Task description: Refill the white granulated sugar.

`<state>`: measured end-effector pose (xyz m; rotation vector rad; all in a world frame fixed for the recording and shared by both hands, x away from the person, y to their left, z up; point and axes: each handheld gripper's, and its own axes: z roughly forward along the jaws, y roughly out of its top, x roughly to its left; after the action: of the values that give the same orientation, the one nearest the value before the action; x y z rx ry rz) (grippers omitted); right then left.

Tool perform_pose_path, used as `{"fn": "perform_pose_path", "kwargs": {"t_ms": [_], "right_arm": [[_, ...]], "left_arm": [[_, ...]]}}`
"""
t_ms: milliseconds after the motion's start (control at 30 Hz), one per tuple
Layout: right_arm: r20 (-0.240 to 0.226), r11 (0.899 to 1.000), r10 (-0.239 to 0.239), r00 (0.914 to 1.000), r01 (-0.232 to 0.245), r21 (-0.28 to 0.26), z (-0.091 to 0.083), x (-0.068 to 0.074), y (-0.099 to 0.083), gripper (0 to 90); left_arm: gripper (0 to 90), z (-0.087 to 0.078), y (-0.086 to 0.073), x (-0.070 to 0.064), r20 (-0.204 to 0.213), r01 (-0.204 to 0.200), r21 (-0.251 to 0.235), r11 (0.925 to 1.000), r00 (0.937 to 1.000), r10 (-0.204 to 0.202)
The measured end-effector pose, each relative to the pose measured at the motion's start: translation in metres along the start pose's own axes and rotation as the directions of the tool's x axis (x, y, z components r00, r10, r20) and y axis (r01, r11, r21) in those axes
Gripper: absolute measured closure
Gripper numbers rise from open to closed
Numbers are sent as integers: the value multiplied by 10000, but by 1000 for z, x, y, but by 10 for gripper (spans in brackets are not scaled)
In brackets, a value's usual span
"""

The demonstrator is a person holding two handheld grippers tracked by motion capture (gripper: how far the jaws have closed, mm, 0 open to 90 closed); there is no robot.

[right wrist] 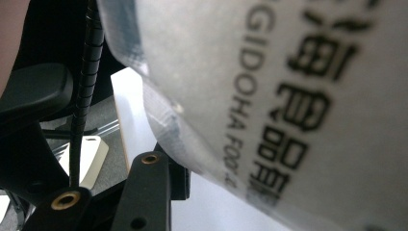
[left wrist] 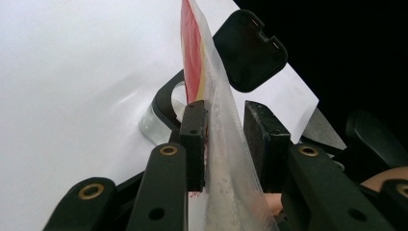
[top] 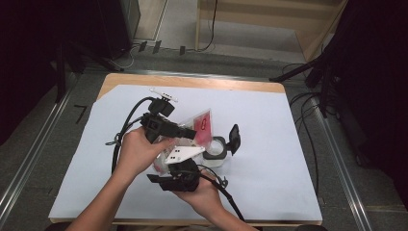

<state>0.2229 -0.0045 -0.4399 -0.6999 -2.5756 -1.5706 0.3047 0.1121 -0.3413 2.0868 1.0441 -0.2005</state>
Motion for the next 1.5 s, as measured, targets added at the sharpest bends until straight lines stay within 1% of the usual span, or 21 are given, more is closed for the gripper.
{"fn": "perform_pose_path", "kwargs": {"t_ms": [167,1233,1300,1367,1500], "right_arm": [[-7,10000,20,10000,-20,-4,0,0,0,629],[33,10000,-18,10000,18,-13,0,0,0,629],[26,10000,-46,10000,46,4,0,0,0,629],[92,9998,-189,9998,189,22,-1,0,0,629],[107,9998,-206,9997,205,29,-1,0,0,629]], "left_arm": [[711,0,0,-1,-54,-27,51,10000,10000,27],[711,0,0,-1,-36,-18,44,10000,10000,18],[710,0,0,-1,-28,7,39,10000,10000,-7],[711,0,0,-1,-9,15,28,10000,10000,-15],[711,1,0,-1,12,39,-42,10000,10000,-39]]}}
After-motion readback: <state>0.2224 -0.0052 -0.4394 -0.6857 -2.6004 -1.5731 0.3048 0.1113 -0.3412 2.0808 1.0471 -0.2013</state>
